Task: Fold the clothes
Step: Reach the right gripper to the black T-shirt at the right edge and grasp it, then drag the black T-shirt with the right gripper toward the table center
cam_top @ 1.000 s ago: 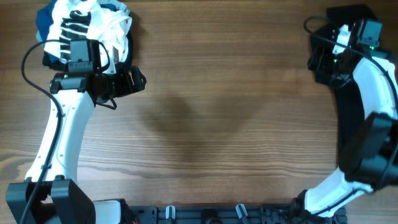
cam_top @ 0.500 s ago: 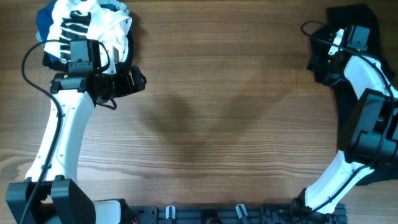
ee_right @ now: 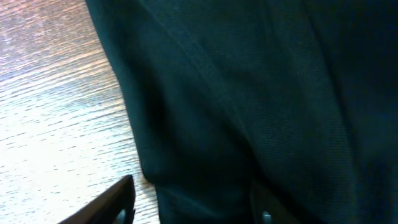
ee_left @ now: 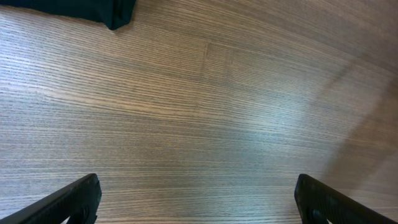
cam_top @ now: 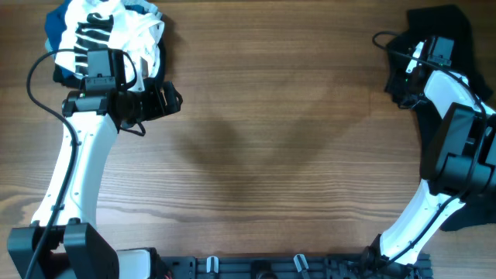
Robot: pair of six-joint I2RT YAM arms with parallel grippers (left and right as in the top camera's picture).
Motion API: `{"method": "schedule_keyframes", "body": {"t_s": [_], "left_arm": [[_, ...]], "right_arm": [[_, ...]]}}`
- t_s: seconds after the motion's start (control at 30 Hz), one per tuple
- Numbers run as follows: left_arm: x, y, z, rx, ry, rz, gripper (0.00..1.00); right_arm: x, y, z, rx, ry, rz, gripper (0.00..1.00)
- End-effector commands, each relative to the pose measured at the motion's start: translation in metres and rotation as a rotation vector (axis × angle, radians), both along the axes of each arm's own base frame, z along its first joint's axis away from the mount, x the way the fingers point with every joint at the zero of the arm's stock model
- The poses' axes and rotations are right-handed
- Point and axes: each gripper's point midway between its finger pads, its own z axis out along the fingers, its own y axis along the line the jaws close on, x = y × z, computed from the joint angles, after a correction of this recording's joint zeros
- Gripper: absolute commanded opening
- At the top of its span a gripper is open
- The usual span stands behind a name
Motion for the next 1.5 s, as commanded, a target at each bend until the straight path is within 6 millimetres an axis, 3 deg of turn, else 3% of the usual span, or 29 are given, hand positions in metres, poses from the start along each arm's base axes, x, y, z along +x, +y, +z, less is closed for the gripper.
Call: {"method": "schedule_keyframes", "body": {"t_s": [0.0,0.1,0.3,0.4,0.53,0.6,0.67,0.7,0.77,0.87,1.0,1.13,1.3,1.37,1.47], "left_arm": [[0.004,-0.004,0.005,-0.012,-0.023,-0.022,1.0],[0.004,-0.004,0.005,-0.012,-0.024,-0.022,1.0],[0.004,-0.004,0.006,-0.015,-0.022,-0.017,1.0],[0.011,-0.004,0.012,-0.013,-0.054,-0.017,1.0],[0.031,-0.001,0.055,-0.006,-0.17,-0.011,1.0],[0.038,0.003,0.077,-0.002,-0.224,-0.004,1.0],[0.04,0.008,0.092,0.002,-0.261,0.008,1.0],[0.039,0.015,0.101,0.01,-0.285,0.02,1.0],[0.037,0.025,0.104,0.017,-0.293,0.045,1.0],[0.033,0.053,0.105,0.027,-0.286,0.117,1.0],[0.023,0.086,0.099,0.042,-0.249,0.191,1.0],[0.005,0.117,0.088,0.128,-0.192,0.217,1.0],[-0.009,0.136,0.079,0.21,-0.13,0.247,1.0],[-0.009,0.136,0.079,0.214,-0.13,0.241,1.0],[-0.009,0.136,0.079,0.214,-0.13,0.241,1.0]], "right_arm": [[-0.004,0.003,-0.017,0.001,0.05,0.0,0.4],[-0.006,0.003,-0.018,0.005,0.057,-0.002,0.06],[-0.006,0.015,-0.018,0.03,0.066,0.021,0.04],[0.006,0.051,0.002,0.13,0.043,0.104,0.04],[0.027,0.118,0.072,0.189,0.003,0.277,0.04],[0.026,0.159,0.102,0.207,0.011,0.367,0.04],[0.017,0.199,0.12,0.243,0.024,0.464,0.04],[0.006,0.232,0.127,0.3,0.046,0.531,0.04],[-0.009,0.267,0.13,0.37,0.073,0.606,0.04],[-0.05,0.343,0.131,0.437,0.148,0.801,0.04],[-0.101,0.404,0.128,0.428,0.237,0.975,0.04],[-0.182,0.46,0.125,0.395,0.386,1.19,0.04],[-0.26,0.5,0.127,0.381,0.496,1.381,0.04],[-0.284,0.512,0.143,0.429,0.484,1.471,0.21],[-0.282,0.511,0.165,0.434,0.408,1.482,0.46]]}}
